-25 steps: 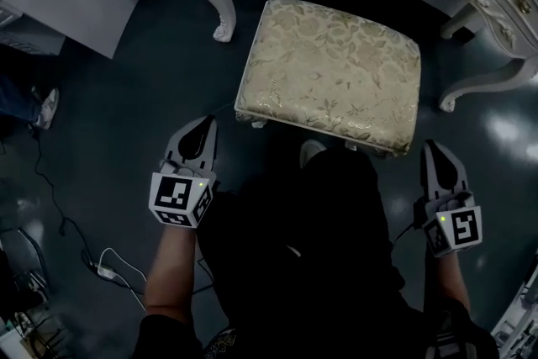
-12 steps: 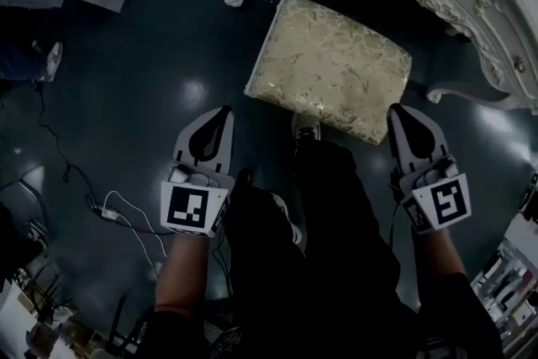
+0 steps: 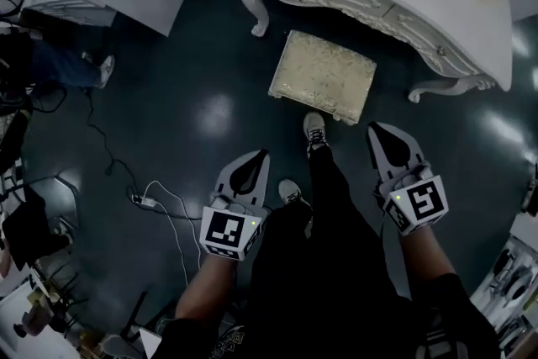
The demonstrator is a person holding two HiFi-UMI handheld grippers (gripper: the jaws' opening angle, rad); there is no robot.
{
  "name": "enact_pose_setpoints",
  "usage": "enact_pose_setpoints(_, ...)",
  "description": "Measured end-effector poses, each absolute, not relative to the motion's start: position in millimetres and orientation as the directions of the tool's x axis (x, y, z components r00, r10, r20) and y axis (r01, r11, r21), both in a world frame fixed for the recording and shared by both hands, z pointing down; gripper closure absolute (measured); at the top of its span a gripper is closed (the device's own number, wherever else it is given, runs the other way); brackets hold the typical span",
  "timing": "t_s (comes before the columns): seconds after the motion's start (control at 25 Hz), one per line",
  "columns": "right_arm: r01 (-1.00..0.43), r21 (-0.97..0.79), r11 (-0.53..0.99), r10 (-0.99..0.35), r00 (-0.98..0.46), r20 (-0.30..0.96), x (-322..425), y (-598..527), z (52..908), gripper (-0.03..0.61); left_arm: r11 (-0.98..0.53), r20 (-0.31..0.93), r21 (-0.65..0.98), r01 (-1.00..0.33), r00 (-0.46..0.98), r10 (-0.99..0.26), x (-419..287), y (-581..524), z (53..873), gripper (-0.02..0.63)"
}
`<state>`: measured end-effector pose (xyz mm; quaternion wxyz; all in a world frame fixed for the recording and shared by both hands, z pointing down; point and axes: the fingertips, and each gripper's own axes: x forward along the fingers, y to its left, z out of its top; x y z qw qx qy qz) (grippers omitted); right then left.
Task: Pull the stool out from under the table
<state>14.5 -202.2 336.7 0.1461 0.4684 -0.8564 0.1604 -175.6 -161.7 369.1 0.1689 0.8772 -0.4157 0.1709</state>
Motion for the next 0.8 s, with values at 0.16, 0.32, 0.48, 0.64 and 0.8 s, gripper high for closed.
enact_pose_setpoints(0.16, -0.871, -0.155, 0.467, -0.79, -0.489, 0.369, 19.7, -133.0, 261.0, 0.551, -0.606, 0.441, 0.214, -0.766, 0.63, -0.64, -158.8, -88.3, 295.3, 0.606)
enact_pose_setpoints(0.32, -0.864, -0.197, 0.464, -0.787, -0.504, 0.357, 19.7, -75.5, 219.1, 0.551, -0.63, 0.417, 0.284, -0.722, 0.685, -0.597, -133.7, -34.8, 250.9, 0.607)
enact_pose_setpoints(0.48, -0.828, -0.212, 0.52, -0.752, -0.561, 0.347, 14.4, -36.1, 198.4, 0.551, -0.656, 0.398, 0.29, -0.697, 0.711, -0.58, -108.2, -2.3, 229.5, 0.606)
enact_pose_setpoints(0.64, -0.782, -0.226, 0.581, -0.71, -0.623, 0.329, 22.6, -15.5, 181.6, 0.551, -0.681, 0.4, 0.267, -0.682, 0.721, -0.566, -78.5, 14.4, 217.1, 0.606)
enact_pose_setpoints(0.8, -0.726, -0.207, 0.655, -0.654, -0.683, 0.325, 35.1, 5.2, 168.3, 0.551, -0.665, 0.393, 0.283, -0.691, 0.716, -0.576, -49.9, 26.0, 207.1, 0.606)
